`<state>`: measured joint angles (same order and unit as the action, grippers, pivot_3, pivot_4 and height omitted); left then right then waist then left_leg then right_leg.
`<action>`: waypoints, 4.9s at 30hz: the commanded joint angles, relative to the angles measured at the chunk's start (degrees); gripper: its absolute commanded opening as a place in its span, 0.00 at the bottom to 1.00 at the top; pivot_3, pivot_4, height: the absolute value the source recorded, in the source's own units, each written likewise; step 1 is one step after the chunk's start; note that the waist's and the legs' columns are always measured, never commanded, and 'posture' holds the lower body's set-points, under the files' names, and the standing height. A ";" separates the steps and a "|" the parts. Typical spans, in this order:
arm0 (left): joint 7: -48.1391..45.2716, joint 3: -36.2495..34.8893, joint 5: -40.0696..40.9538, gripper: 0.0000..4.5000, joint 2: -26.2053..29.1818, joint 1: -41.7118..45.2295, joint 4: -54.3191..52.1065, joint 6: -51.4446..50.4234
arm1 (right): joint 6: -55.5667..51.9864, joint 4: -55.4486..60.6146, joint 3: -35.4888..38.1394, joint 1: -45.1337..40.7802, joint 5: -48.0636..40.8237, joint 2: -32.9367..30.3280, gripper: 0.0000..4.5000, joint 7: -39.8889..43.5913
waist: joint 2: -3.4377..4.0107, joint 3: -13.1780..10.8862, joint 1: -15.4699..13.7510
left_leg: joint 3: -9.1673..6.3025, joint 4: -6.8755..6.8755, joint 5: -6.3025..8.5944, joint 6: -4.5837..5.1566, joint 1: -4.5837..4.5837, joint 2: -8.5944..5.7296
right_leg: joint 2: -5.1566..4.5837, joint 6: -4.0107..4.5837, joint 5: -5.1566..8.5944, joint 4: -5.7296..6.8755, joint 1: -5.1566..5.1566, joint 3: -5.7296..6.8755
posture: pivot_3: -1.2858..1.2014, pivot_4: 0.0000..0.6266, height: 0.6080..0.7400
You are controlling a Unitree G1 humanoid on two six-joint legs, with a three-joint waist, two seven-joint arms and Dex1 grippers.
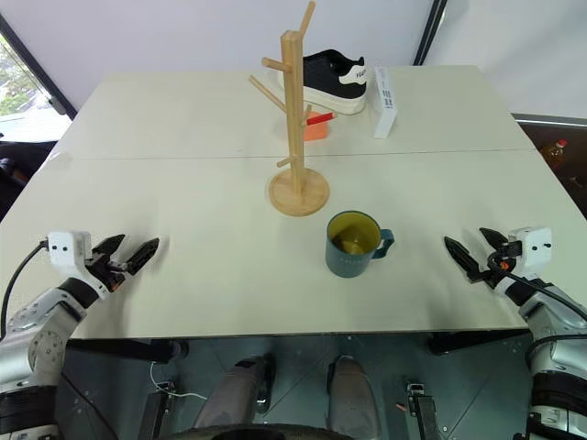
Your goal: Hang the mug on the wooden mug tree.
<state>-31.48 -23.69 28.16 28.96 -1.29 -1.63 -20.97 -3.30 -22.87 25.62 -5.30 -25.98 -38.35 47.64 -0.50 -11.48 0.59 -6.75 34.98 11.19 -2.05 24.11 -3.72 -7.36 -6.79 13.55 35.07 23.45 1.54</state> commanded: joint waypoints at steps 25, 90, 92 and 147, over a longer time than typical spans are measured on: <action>-20.69 18.12 2.91 1.00 2.42 4.10 -15.14 1.01 | -4.19 34.74 3.66 20.30 -5.18 7.45 0.99 -9.18 | 0.11 0.07 -1.39 | 0.01 0.01 0.00 0.01 0.18 0.06 | 0.06 0.11 -0.07 0.01 0.14 0.02 | 0.52 0.24 1.00; -21.04 24.25 -0.72 1.00 1.32 10.69 -14.25 5.55 | -1.03 40.84 -13.89 0.50 6.95 2.07 0.01 -6.20 | 0.48 0.25 -1.16 | 0.26 0.18 -0.11 0.19 0.13 0.49 | 0.56 0.38 -0.24 0.17 0.28 -0.03 | 0.52 0.24 1.00; -20.81 21.67 -0.11 1.00 1.74 12.17 -11.88 6.22 | -3.59 41.99 -14.94 -5.51 6.02 -2.24 0.01 -3.43 | 0.48 0.24 -1.14 | 0.25 0.20 -0.11 0.19 0.10 0.53 | 0.61 0.43 -0.27 0.19 0.28 0.00 | 0.52 0.24 1.00; -16.16 16.21 7.69 1.00 2.00 16.59 -19.16 -0.03 | 20.03 -31.69 -28.23 -65.56 25.04 2.97 0.55 11.33 | 0.33 0.11 0.29 | 0.30 0.16 -0.31 -0.11 0.13 0.44 | 0.71 0.38 -0.56 0.59 0.51 -0.08 | 0.52 0.24 1.00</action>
<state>-48.17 -5.92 35.62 31.03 15.37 -19.17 -21.99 15.81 -55.42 -5.41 -69.43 -0.06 -33.56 60.61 -0.17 -11.37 0.88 -6.45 35.13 10.88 -2.17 24.24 -3.28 -6.66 -6.41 12.99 35.67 23.97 1.46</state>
